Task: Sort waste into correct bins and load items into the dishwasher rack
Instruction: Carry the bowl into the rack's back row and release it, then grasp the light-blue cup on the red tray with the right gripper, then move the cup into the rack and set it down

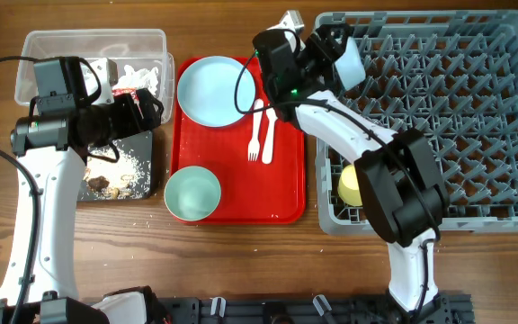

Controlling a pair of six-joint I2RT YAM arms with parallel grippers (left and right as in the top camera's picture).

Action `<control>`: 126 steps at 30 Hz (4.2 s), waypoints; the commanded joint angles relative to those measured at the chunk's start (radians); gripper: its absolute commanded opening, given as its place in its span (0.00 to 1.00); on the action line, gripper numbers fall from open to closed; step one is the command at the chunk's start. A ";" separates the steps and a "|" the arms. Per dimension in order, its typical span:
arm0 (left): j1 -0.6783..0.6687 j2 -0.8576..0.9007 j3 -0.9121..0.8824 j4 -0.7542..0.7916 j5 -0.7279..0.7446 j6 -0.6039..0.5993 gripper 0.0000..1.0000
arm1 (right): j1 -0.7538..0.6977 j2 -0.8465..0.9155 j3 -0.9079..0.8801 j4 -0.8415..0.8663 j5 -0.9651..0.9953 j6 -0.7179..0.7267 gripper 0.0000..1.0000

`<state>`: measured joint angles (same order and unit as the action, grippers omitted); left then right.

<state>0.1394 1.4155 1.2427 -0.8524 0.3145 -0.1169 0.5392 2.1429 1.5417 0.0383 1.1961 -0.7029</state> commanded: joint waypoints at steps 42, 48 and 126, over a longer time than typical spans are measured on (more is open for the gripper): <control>0.005 -0.006 0.014 0.003 -0.002 0.005 1.00 | 0.251 -0.076 -0.150 -0.611 -1.619 1.447 0.20; 0.005 -0.006 0.014 0.003 -0.002 0.005 1.00 | 0.232 -0.074 -0.142 -0.615 -1.654 1.439 0.04; 0.005 -0.006 0.014 0.003 -0.002 0.005 1.00 | -0.056 -0.314 -0.138 -1.012 0.034 0.809 0.04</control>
<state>0.1394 1.4155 1.2430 -0.8524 0.3145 -0.1169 0.4736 1.8099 1.3968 -0.9787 1.1831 0.1097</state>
